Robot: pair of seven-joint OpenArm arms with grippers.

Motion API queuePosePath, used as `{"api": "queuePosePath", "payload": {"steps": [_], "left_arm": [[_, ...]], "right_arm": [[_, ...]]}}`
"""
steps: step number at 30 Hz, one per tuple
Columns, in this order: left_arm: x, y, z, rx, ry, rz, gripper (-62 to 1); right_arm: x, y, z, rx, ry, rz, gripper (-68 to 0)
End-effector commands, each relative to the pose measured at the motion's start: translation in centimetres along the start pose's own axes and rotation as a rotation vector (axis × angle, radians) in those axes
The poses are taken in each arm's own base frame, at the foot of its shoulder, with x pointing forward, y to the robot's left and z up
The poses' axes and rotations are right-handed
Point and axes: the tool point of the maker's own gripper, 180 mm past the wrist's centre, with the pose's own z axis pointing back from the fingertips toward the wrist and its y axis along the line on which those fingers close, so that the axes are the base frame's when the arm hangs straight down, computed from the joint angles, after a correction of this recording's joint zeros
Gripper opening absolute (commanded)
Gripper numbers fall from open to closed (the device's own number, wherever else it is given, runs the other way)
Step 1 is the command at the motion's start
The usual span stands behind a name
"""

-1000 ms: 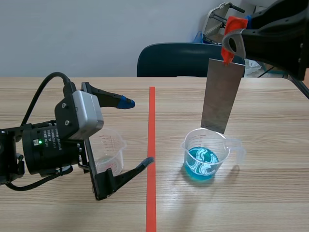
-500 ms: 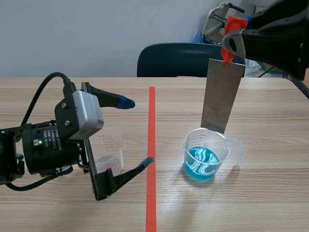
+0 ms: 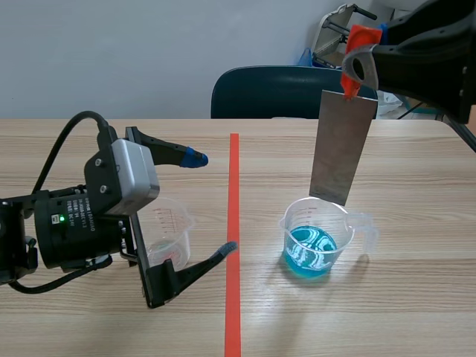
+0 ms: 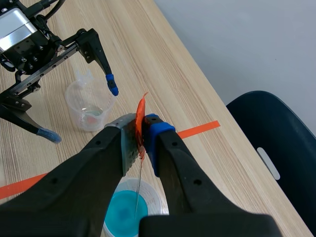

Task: Do the redox reaction experiment

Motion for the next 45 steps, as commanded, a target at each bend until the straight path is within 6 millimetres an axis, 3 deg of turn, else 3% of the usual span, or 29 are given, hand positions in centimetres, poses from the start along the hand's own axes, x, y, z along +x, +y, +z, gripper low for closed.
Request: {"api": "queuePosePath", "payload": {"steps": [1,26,45], "left_arm": [[0.8,0.3,-0.1,0.011,-0.030,-0.003,1.4],[0.8,0.3,-0.1,0.011,-0.030,-0.002,1.4],[0.8,0.3,-0.1,0.011,-0.030,-0.002,1.4]], "right_arm": [[0.9,0.2,0.0,0.009,-0.036,0.008,-66.5],[0.7,0.0,-0.2,-0.010,-0.036,0.013,-66.5],[-2.0,0.8,-1.1,0.018,-0.061,-0.038,-66.5]]}}
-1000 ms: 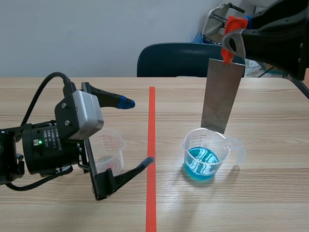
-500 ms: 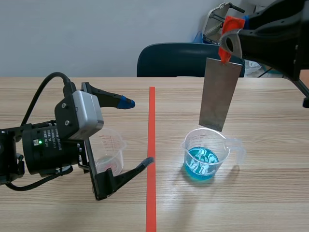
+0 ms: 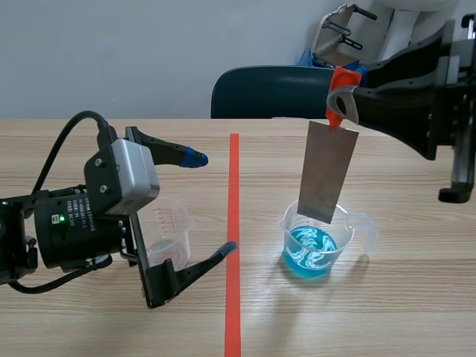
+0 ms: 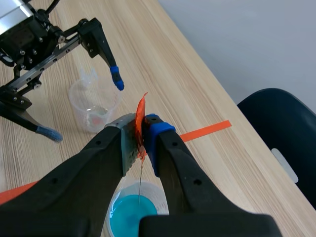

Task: Do the redox reaction experiment

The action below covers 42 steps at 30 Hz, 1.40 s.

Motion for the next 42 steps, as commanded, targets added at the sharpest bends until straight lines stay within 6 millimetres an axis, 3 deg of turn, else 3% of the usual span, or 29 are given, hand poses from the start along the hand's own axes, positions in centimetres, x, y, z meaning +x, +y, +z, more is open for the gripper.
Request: {"api": "queuePosePath", "payload": {"steps": [1,32,42], "left_arm": [[0.8,0.3,-0.1,0.011,-0.030,-0.002,1.4],[0.7,0.1,-0.1,0.009,-0.028,0.002,1.4],[0.7,0.1,-0.1,0.009,-0.028,0.003,1.4]], "right_arm": [[0.4,-0.1,0.0,0.005,-0.032,-0.004,-66.5],[-9.4,1.7,-1.7,0.009,-0.035,-0.078,-66.5],[-10.2,1.8,-1.6,0.003,-0.024,-0.086,-66.5]]}}
